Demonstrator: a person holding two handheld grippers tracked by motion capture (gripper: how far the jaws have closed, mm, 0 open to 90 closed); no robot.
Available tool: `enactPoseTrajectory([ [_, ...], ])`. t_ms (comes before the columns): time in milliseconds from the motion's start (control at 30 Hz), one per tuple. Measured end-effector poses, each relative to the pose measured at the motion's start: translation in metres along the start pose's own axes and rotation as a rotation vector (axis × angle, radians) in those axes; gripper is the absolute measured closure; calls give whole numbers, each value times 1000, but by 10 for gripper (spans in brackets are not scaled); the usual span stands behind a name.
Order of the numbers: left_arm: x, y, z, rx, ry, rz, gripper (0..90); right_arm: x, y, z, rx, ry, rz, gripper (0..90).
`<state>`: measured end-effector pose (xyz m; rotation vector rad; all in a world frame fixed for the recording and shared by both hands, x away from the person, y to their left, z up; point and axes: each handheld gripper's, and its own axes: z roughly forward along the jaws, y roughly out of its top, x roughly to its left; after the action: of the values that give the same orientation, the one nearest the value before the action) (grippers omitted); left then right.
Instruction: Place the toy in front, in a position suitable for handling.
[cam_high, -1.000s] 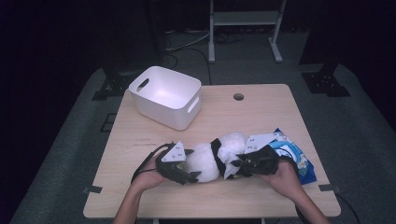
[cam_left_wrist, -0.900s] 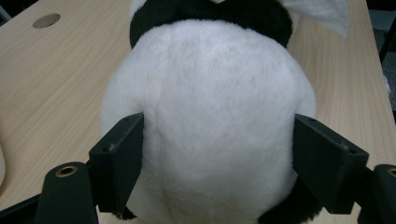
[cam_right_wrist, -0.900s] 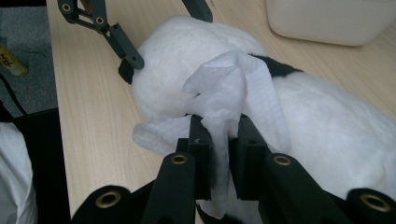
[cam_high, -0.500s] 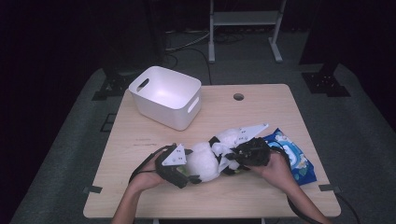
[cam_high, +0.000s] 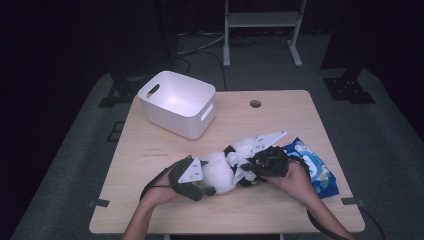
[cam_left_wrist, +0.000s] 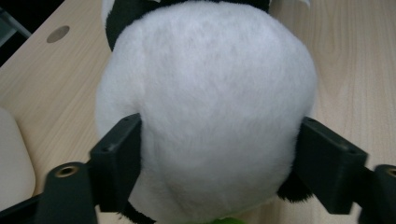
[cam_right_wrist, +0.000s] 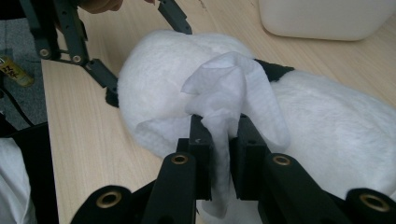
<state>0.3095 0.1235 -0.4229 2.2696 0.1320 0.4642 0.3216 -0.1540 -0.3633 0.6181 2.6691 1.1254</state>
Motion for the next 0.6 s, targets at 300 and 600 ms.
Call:
enactPoseTrajectory([
  [300,1,-2,-4,-35,-20,7,407,10,5,5,10,18,-42,789],
  [600,4,-6,-14,-43,-123,-18,411,30,18,6,14,50,-105,789],
])
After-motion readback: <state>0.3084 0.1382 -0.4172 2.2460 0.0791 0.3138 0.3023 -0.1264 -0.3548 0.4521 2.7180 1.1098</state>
